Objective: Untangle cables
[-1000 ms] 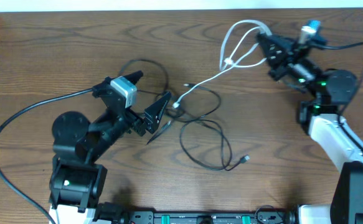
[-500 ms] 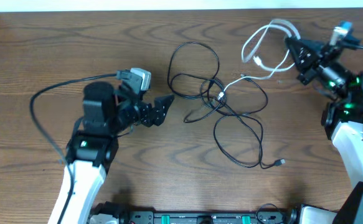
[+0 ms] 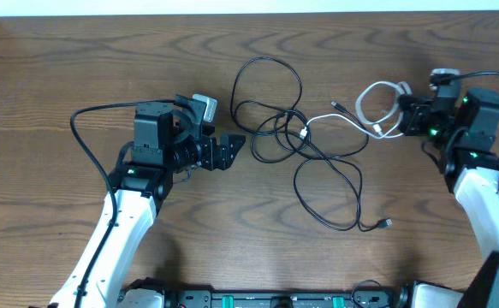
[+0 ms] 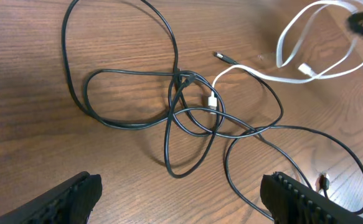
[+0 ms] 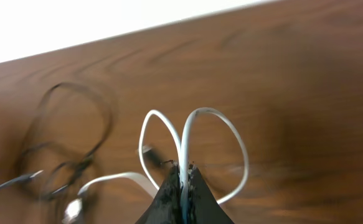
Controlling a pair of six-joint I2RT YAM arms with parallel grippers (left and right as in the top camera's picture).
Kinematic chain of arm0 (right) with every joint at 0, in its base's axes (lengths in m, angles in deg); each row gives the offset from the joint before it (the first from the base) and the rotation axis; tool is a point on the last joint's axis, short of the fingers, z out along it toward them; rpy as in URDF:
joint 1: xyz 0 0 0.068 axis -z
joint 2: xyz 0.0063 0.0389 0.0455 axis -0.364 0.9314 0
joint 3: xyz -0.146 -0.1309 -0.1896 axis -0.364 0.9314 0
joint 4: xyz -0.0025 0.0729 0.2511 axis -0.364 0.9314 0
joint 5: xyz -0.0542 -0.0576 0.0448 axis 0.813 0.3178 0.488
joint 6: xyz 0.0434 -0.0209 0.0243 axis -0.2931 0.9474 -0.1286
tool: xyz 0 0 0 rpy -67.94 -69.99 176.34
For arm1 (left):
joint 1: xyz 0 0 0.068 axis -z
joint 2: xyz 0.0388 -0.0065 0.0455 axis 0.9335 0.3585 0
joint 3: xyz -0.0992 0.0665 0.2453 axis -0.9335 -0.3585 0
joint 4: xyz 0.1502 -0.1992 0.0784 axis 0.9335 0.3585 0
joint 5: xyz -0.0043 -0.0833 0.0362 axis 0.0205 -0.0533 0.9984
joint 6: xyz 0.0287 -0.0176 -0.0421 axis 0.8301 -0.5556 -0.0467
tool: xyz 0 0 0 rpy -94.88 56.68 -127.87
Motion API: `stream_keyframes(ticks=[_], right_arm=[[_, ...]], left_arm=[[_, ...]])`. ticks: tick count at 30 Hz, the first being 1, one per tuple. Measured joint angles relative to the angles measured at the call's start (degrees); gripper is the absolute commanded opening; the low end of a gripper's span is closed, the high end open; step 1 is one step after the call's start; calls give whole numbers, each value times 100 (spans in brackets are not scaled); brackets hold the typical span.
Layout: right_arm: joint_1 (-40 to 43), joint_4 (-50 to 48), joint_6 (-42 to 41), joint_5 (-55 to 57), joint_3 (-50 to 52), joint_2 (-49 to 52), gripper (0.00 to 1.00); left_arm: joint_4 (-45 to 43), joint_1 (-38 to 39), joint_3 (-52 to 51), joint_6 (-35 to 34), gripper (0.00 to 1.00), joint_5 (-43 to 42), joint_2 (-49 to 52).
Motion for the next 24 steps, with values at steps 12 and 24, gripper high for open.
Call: stream_keyframes(ticks=[12,24], right_arm=[[68,133,883,2059,-706,-2570,1],[68,136,726,1888,-839,-3519,1]], left_arm=[[0,2,0,-11,87,-2,0],[-11,2,0,-15,90,0,0]])
